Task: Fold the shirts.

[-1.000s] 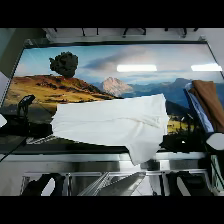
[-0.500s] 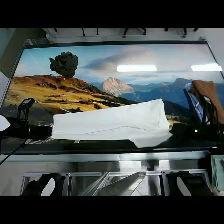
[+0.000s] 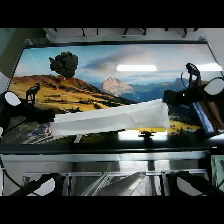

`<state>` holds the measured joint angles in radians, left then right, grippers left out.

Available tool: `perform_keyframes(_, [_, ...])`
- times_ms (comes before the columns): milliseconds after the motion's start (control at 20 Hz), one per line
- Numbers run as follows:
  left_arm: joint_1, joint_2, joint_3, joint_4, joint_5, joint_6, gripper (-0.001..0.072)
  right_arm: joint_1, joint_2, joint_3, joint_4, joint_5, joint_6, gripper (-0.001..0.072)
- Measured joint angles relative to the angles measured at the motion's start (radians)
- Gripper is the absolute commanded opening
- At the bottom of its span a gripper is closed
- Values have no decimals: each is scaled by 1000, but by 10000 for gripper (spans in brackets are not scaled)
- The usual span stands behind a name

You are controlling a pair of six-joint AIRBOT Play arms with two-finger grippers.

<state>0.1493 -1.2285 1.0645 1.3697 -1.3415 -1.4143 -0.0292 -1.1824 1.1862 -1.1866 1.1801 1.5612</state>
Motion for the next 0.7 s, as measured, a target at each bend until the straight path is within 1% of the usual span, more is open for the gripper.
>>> perform_keyframes(200, [0,-105,47,5,-9,0,16,34,-129,79,3,-52,-16,21])
perform_keyframes(400, [0,-169,60,64,-9,0,16,46,-221,102,2,-69,-18,22])
perform_keyframes(550, [0,-204,62,98,-4,0,16,51,-270,107,2,-62,-18,21])
perform_keyframes(700, [0,-234,63,114,35,0,16,64,-302,109,-1,-28,-18,21])
